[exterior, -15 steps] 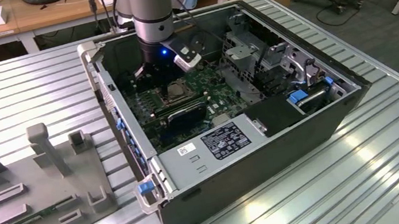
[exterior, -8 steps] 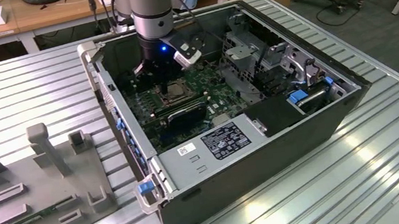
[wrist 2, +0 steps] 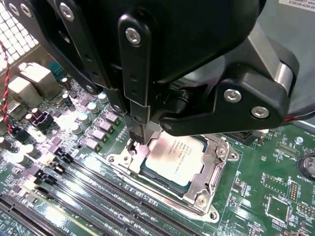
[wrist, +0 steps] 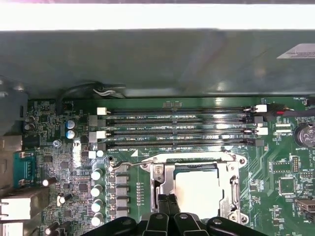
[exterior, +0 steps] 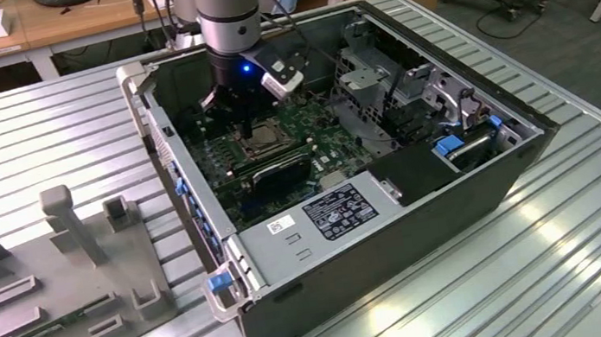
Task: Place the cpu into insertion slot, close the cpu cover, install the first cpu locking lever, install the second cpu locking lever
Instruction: 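Close the cpu cover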
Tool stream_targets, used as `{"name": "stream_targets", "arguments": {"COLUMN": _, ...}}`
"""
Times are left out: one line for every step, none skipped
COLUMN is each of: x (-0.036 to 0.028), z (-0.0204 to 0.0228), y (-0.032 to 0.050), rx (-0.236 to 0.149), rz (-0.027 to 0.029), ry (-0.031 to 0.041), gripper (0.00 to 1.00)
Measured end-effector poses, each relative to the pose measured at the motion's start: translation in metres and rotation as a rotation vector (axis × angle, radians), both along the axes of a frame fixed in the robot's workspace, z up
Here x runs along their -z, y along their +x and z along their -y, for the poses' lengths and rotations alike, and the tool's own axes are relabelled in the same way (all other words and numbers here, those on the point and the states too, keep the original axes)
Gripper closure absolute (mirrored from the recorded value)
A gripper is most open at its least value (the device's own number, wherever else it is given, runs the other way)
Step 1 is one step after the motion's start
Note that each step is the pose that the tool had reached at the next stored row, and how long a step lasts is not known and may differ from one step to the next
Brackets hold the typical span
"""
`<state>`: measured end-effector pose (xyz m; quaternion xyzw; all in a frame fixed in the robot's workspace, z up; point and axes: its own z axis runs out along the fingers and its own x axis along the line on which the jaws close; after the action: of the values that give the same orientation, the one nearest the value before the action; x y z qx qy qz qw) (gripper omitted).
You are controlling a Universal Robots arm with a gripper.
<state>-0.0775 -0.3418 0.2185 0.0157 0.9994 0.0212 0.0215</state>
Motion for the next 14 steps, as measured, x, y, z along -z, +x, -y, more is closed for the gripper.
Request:
{"name": "stream_targets", "arguments": {"x": -0.0001, "z": 0.0, "y": 0.0, "rx": 0.0, "rz": -0.0001, "ry": -0.0002, "gripper": 0.89}}
{"name": "stream_targets", "arguments": {"x": -0.0003, "z": 0.0001, "y": 0.0, "rx": 0.0, "rz": -0.0003, "ry": -0.0004, "gripper": 0.89}}
{"name": "stream_targets", "arguments": {"x": -0.0003, "z": 0.0, "y": 0.0, "rx": 0.0, "rz": -0.0002, "ry": -0.0003, "gripper": 0.89}}
{"name": "stream_targets", "arguments": {"x": -0.0003, "z": 0.0001, "y": 0.0002, "rx": 0.0, "rz": -0.0002, "ry": -0.0003, "gripper": 0.89}}
{"name": "stream_targets", "arguments": {"x": -0.0004, "z": 0.0001, "y": 0.0006, "rx": 0.0, "rz": -0.0004, "ry": -0.0005, "gripper": 0.89}}
{"name": "stream_targets", "arguments": {"x": -0.0004, "z": 0.0001, "y": 0.0015, "rx": 0.0, "rz": -0.0005, "ry": -0.0006, "gripper": 0.89}}
{"name": "stream_targets", "arguments": {"x": -0.0004, "z": 0.0, "y": 0.0029, "rx": 0.0, "rz": -0.0004, "ry": -0.0005, "gripper": 0.89}}
{"name": "stream_targets", "arguments": {"x": -0.0003, "z": 0.0, "y": 0.005, "rx": 0.0, "rz": -0.0003, "ry": -0.0004, "gripper": 0.89}}
{"name": "stream_targets", "arguments": {"x": -0.0003, "z": 0.0, "y": 0.0076, "rx": 0.0, "rz": -0.0003, "ry": -0.0004, "gripper": 0.89}}
{"name": "stream_targets", "arguments": {"x": -0.0003, "z": 0.0001, "y": 0.0104, "rx": 0.0, "rz": -0.0003, "ry": -0.0004, "gripper": 0.89}}
{"name": "stream_targets", "arguments": {"x": -0.0003, "z": 0.0001, "y": 0.0134, "rx": 0.0, "rz": -0.0002, "ry": -0.0004, "gripper": 0.89}}
{"name": "stream_targets", "arguments": {"x": -0.0003, "z": 0.0001, "y": 0.0162, "rx": 0.0, "rz": -0.0002, "ry": -0.0004, "gripper": 0.89}}
{"name": "stream_targets", "arguments": {"x": -0.0003, "z": 0.0001, "y": 0.0186, "rx": 0.0, "rz": -0.0003, "ry": -0.0004, "gripper": 0.89}}
{"name": "stream_targets", "arguments": {"x": -0.0003, "z": 0.0, "y": 0.0206, "rx": 0.0, "rz": -0.0003, "ry": -0.0003, "gripper": 0.89}}
